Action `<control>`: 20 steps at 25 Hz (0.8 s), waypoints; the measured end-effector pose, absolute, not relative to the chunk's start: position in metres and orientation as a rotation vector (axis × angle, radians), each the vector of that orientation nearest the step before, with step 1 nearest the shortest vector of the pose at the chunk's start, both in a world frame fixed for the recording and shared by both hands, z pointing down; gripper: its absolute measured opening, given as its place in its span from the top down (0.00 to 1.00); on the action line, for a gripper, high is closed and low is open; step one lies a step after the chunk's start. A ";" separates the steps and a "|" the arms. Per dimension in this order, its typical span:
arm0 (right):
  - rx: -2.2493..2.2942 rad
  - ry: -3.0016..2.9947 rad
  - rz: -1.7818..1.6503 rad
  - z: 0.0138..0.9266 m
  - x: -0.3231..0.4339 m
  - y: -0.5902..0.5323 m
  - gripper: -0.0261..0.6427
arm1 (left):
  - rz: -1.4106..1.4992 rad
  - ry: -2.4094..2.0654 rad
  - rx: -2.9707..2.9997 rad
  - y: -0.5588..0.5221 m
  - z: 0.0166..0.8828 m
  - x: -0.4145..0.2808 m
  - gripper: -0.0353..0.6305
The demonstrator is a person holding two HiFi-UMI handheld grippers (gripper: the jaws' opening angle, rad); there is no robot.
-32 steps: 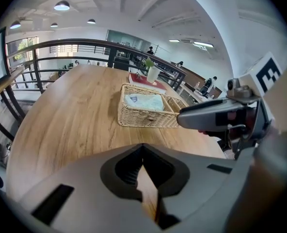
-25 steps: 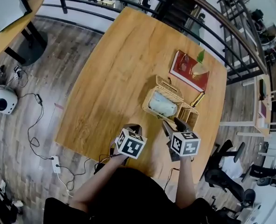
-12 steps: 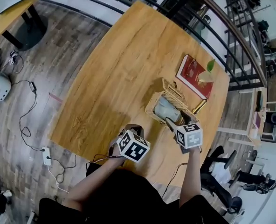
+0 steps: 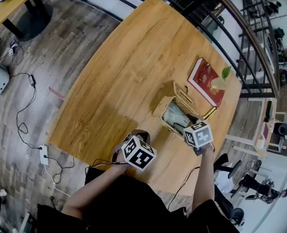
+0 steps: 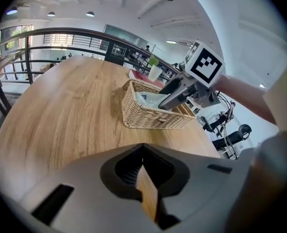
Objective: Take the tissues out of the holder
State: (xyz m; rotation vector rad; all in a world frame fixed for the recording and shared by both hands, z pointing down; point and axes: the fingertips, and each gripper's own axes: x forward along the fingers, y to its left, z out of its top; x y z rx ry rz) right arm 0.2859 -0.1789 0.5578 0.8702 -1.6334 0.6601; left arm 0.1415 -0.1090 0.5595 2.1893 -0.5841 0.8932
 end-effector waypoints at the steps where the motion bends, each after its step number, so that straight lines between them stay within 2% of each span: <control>1: 0.857 -1.627 0.662 0.560 0.287 -0.179 0.46 | 0.886 -0.582 2.185 -0.109 0.560 0.142 0.95; 6: 0.794 -1.593 0.667 0.570 0.288 -0.178 0.47 | 0.879 -0.580 2.170 -0.111 0.563 0.140 0.95; 9: 0.752 -1.577 0.662 0.576 0.288 -0.177 0.51 | 0.878 -0.583 2.161 -0.111 0.566 0.139 0.95; 12: 0.713 -1.553 0.612 0.582 0.288 -0.175 0.69 | 0.878 -0.586 2.153 -0.111 0.568 0.138 0.95; 20: 0.721 -1.551 0.594 0.586 0.288 -0.172 0.91 | 0.872 -0.540 2.120 -0.110 0.569 0.137 0.95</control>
